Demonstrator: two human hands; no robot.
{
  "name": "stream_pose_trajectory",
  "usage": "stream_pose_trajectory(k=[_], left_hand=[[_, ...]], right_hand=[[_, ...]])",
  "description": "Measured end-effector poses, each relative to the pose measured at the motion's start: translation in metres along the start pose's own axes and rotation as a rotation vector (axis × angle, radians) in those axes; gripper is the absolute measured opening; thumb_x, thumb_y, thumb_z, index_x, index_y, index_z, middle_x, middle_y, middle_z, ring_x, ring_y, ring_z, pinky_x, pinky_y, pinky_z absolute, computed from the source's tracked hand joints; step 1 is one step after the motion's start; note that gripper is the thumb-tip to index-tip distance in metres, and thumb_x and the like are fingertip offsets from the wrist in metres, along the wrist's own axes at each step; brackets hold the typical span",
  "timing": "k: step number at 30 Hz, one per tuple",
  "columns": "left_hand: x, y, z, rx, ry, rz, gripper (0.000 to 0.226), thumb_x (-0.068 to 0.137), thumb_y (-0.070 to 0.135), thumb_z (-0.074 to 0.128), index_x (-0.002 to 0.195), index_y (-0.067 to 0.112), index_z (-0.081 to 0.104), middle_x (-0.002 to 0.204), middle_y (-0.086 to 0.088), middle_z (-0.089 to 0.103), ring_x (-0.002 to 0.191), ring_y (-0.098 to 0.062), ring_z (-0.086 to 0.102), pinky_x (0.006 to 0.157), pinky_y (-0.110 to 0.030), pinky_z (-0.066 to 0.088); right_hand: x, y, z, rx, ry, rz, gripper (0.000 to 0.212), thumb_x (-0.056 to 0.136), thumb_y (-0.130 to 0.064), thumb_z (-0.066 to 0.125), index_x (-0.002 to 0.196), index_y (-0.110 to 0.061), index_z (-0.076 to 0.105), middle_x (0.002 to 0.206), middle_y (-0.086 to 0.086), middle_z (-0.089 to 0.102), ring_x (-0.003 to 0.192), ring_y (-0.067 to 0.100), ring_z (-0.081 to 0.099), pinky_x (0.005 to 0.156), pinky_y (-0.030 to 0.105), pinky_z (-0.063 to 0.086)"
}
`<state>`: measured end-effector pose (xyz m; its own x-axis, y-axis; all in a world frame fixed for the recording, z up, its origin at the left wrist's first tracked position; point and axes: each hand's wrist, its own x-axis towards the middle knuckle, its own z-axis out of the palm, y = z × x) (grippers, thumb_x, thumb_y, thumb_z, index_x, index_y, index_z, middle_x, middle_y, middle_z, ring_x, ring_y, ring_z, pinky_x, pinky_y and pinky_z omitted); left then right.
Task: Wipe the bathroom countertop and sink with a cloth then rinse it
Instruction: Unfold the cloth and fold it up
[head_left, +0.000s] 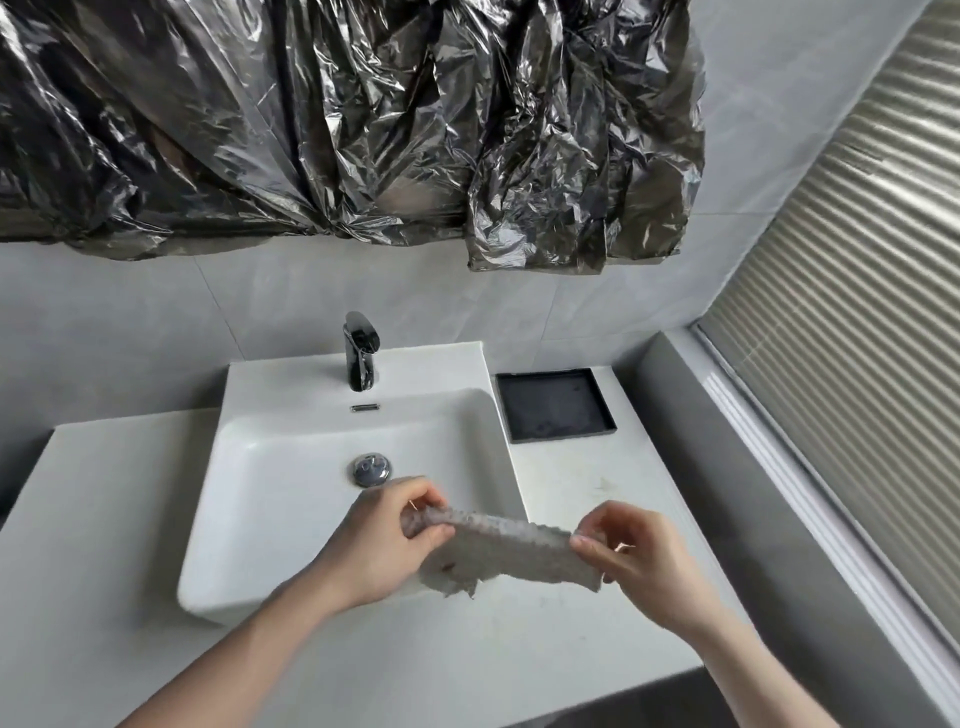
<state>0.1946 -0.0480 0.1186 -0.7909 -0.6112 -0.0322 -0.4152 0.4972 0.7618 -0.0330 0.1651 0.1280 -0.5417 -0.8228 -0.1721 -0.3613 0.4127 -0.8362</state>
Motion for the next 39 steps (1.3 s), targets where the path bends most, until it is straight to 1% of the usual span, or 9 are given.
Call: stream_pose_trajectory(k=[5, 10, 13, 20, 24, 27, 31, 35, 39], left_hand=[[0.035, 0.019, 0.033, -0.023, 0.008, -0.075, 0.022, 0.074, 0.041, 0.083, 0.080, 0.028, 0.066, 0.075, 0.013, 0.069, 0.070, -0.007, 0.061, 0.067, -0.024, 0.049], [0.079, 0.054, 0.066, -0.002, 0.065, -0.012, 0.013, 0.078, 0.034, 0.079, 0.084, 0.030, 0.068, 0.078, 0.018, 0.070, 0.078, -0.004, 0.066, 0.075, -0.027, 0.054], [0.101, 0.081, 0.088, -0.009, 0.147, 0.008, 0.008, 0.081, 0.027, 0.077, 0.083, 0.029, 0.070, 0.082, 0.019, 0.070, 0.081, 0.000, 0.066, 0.072, -0.017, 0.050], [0.115, 0.100, 0.174, 0.056, 0.125, -0.052, 0.007, 0.081, 0.025, 0.075, 0.081, 0.028, 0.069, 0.077, 0.020, 0.064, 0.074, -0.001, 0.059, 0.065, -0.010, 0.041], [0.109, 0.077, 0.241, 0.142, -0.061, -0.189, 0.016, 0.082, 0.029, 0.066, 0.076, 0.042, 0.060, 0.075, 0.023, 0.059, 0.073, 0.000, 0.058, 0.071, -0.019, 0.048], [0.099, 0.062, 0.283, 0.210, -0.203, -0.233, 0.029, 0.084, 0.024, 0.061, 0.070, 0.048, 0.053, 0.078, 0.025, 0.054, 0.076, 0.002, 0.053, 0.075, -0.015, 0.043], [0.097, 0.054, 0.312, 0.255, -0.281, -0.267, 0.017, 0.088, 0.024, 0.058, 0.082, 0.040, 0.057, 0.091, 0.020, 0.058, 0.089, -0.008, 0.060, 0.075, -0.018, 0.040], [0.121, 0.049, 0.315, 0.278, -0.209, -0.307, 0.019, 0.089, 0.025, 0.057, 0.104, 0.032, 0.066, 0.108, 0.012, 0.068, 0.100, -0.014, 0.064, 0.085, -0.027, 0.048], [0.154, 0.050, 0.314, 0.289, -0.138, -0.329, 0.028, 0.092, 0.022, 0.058, 0.118, 0.033, 0.062, 0.121, 0.012, 0.065, 0.108, -0.014, 0.062, 0.088, -0.029, 0.049]], right_hand=[[0.005, 0.039, -0.040, -0.142, 0.048, 0.048, 0.011, 0.085, -0.028, 0.084, 0.077, -0.025, 0.077, 0.071, -0.008, 0.073, 0.066, 0.011, 0.069, 0.068, 0.039, 0.060], [0.037, 0.064, -0.081, -0.112, 0.224, -0.014, 0.012, 0.092, -0.024, 0.076, 0.082, -0.026, 0.071, 0.086, -0.011, 0.075, 0.085, 0.009, 0.071, 0.074, 0.040, 0.062], [0.056, 0.076, -0.111, -0.045, 0.270, -0.067, 0.012, 0.096, -0.016, 0.070, 0.087, -0.023, 0.066, 0.088, -0.009, 0.074, 0.085, 0.012, 0.073, 0.076, 0.033, 0.061], [0.074, 0.154, -0.169, -0.167, 0.095, -0.086, 0.016, 0.096, -0.013, 0.069, 0.087, -0.027, 0.067, 0.087, -0.012, 0.072, 0.084, 0.012, 0.070, 0.071, 0.022, 0.057], [0.070, 0.217, -0.167, -0.262, -0.060, 0.015, 0.022, 0.094, -0.016, 0.071, 0.081, -0.032, 0.066, 0.083, -0.018, 0.072, 0.079, 0.003, 0.069, 0.066, 0.015, 0.053], [0.066, 0.260, -0.155, -0.314, -0.131, 0.098, 0.023, 0.091, -0.015, 0.072, 0.077, -0.033, 0.067, 0.080, -0.020, 0.072, 0.079, 0.001, 0.069, 0.071, 0.024, 0.057], [0.068, 0.289, -0.144, -0.325, -0.154, 0.222, 0.025, 0.087, -0.013, 0.068, 0.075, -0.035, 0.069, 0.076, -0.022, 0.072, 0.076, -0.001, 0.066, 0.068, 0.024, 0.056], [0.088, 0.293, -0.141, -0.309, -0.102, 0.279, 0.021, 0.087, -0.017, 0.068, 0.078, -0.036, 0.071, 0.074, -0.016, 0.072, 0.068, 0.003, 0.065, 0.060, 0.020, 0.052], [0.121, 0.293, -0.140, -0.301, -0.052, 0.292, 0.015, 0.089, -0.022, 0.067, 0.089, -0.037, 0.072, 0.087, -0.016, 0.074, 0.076, 0.005, 0.068, 0.073, 0.029, 0.058]])
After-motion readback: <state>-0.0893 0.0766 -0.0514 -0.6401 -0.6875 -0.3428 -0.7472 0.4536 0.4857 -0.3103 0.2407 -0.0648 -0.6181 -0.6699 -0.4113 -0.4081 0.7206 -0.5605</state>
